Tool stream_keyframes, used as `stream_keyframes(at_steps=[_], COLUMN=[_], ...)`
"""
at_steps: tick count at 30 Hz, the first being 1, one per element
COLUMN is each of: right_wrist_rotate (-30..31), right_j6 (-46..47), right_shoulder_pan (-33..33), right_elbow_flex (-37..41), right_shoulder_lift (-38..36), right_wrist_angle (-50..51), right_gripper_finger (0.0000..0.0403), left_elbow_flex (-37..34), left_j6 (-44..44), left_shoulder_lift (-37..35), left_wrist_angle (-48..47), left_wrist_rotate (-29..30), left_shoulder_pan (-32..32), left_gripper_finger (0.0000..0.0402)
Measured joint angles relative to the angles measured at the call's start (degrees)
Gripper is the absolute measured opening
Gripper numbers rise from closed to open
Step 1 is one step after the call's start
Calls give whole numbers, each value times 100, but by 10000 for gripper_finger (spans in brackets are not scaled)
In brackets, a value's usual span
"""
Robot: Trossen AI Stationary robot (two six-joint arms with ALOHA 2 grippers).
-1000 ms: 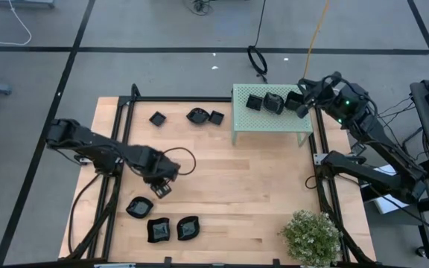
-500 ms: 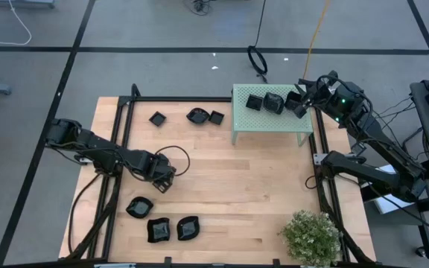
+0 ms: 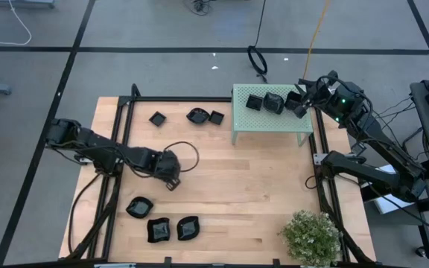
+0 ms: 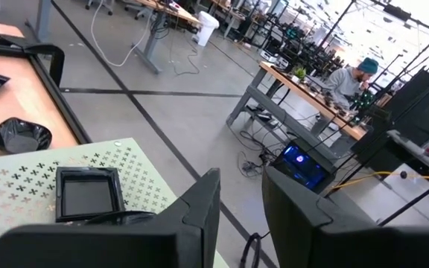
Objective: Pick & Place Mini shaped plates
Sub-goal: Move the bottom square plate to the center of the table
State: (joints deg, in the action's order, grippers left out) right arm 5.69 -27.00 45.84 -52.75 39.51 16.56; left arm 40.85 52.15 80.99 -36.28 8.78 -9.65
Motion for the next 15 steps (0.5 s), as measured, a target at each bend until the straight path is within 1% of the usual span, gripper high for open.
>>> stream_keyframes(at_steps=[4,7,9,11,13,15], right_wrist_rotate=[0,0,-2,0,-2,-2], right_j6=[-68,-71,-70,-71,-71,-69], right_shoulder_pan=[0,0,0,0,0,0], right_elbow_flex=[0,0,1,2,2,2], right_shoulder_lift=[0,0,0,0,0,0], right_wrist_angle=[0,0,0,0,0,0], right_gripper_finger=[89,89,89,89,89,89], left_elbow_flex=[303,494,596,766,1027,1337], left_j6=[-1147,-2283,-3011,-3494,-3938,-4491], left_shoulder_lift=[0,0,0,0,0,2], left_wrist_angle=[1211,2377,2997,3319,3355,3334], left_wrist_rotate=[160,402,554,853,1282,1541], left_shoulder_pan=[0,2,49,146,282,439], left_gripper_finger=[5,8,4,4,7,7])
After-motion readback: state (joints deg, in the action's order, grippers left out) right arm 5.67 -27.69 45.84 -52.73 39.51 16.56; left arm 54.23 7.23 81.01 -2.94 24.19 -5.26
